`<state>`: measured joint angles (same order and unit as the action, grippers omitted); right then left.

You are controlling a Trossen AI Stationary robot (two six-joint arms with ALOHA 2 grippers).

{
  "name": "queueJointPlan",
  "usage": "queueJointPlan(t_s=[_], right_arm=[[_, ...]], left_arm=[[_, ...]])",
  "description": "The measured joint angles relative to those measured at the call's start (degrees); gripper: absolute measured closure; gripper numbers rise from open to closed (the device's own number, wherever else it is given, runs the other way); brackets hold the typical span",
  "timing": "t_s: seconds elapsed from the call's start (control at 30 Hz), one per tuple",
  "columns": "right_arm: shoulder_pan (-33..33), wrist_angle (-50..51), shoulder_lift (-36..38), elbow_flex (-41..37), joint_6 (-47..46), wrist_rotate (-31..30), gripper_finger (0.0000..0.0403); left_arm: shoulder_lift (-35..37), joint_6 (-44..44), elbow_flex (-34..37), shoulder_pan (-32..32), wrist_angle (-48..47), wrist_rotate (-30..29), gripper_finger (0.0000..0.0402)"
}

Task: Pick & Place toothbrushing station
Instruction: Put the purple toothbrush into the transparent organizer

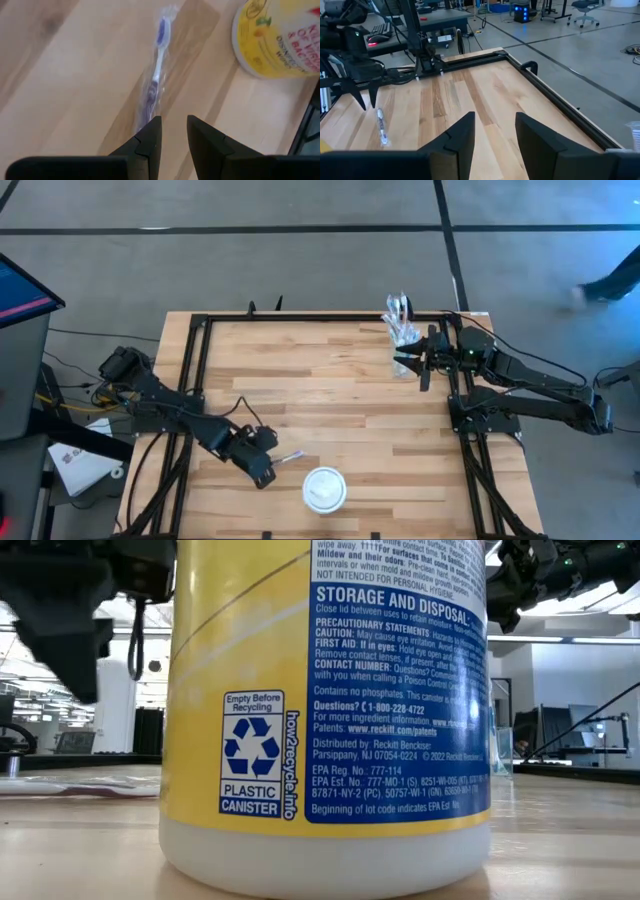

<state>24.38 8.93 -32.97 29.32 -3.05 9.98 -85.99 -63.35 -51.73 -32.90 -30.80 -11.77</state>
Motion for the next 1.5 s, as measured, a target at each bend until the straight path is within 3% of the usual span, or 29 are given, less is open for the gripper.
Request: queueJointPlan(t_s=[0.27, 0.73, 1.5], right_arm=[[0.0, 0.0, 0.0, 0.0, 0.0, 0.0, 0.0270], [0.0, 0.0, 0.0, 0.0, 0.0, 0.0, 0.0270], [0.0, 0.5, 0.0, 0.0, 0.0, 0.0, 0.0270]], left_arm=[[0.0, -5.5, 3.8, -2.9, 2.6, 1.2, 0.0308], [-0.8, -5.8, 4.7, -3.4, 4.6, 0.8, 0.0246], [-5.7, -5.7, 4.7, -3.6, 5.7, 1.7, 0.0293]])
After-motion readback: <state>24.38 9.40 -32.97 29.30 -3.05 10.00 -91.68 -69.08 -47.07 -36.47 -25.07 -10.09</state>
